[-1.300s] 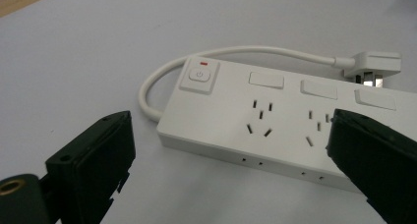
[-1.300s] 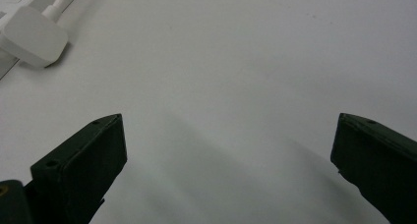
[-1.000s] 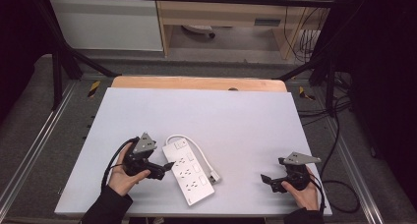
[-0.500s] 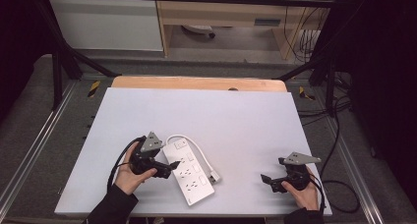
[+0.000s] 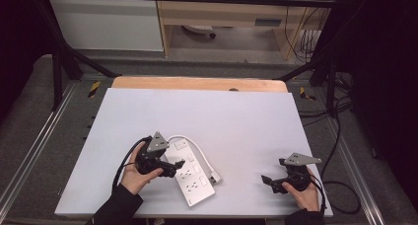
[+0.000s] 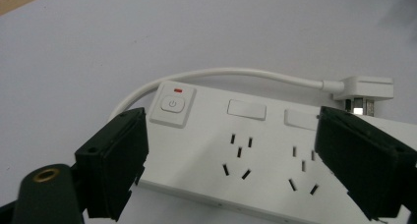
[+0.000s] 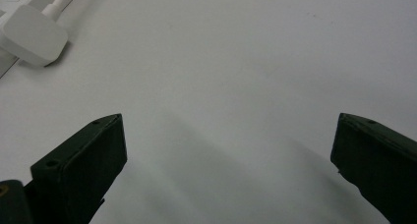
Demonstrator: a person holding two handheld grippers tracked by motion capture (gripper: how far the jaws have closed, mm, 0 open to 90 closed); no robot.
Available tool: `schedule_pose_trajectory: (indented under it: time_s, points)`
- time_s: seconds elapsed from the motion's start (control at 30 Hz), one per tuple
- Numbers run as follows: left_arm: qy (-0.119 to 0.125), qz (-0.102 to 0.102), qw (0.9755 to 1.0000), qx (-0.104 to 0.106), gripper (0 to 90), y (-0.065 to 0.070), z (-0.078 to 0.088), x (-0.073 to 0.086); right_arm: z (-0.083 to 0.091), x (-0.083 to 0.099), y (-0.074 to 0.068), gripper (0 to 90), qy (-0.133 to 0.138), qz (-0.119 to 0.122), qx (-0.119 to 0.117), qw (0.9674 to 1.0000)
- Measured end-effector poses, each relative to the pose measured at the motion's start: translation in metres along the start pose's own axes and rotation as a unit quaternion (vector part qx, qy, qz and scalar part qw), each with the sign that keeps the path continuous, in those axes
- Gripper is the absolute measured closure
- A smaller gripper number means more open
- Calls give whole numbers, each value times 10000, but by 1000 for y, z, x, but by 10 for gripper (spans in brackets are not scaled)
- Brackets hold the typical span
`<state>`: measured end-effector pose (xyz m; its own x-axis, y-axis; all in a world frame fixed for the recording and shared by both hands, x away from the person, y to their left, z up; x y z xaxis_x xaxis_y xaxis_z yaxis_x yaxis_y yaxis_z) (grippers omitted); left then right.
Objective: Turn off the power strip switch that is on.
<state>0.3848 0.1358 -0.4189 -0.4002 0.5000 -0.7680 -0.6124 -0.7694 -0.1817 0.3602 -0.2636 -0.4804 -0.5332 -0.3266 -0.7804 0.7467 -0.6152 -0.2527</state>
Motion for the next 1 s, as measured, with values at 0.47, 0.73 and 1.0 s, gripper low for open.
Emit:
schedule_pose_trajectory:
  time_s: [0.47, 0.73, 1.0]
  points:
    - [34, -7, 10000, 53, 285, 8, -7, -5, 0, 0, 0, 11, 4, 3, 1, 10000]
    - [27, 37, 10000, 32, 371, 9, -11, -6, 0, 0, 0, 11, 4, 6, 4, 10000]
    - [-1, 44, 10000, 15, 462, 12, -16, -6, 0, 0, 0, 11, -6, 13, 8, 10000]
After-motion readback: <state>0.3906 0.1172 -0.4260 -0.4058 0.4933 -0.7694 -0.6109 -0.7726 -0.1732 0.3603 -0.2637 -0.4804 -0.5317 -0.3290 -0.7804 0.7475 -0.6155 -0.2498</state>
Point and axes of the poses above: each handheld gripper's, and its own axes: z roughly backward along the jaws, x roughly out of its underside, y roughly to its right, the point moved 4 cm from there along -z, roughly forward along the jaws, and after that the axes turned 14 degrees about -x, right-handed, at the moved point
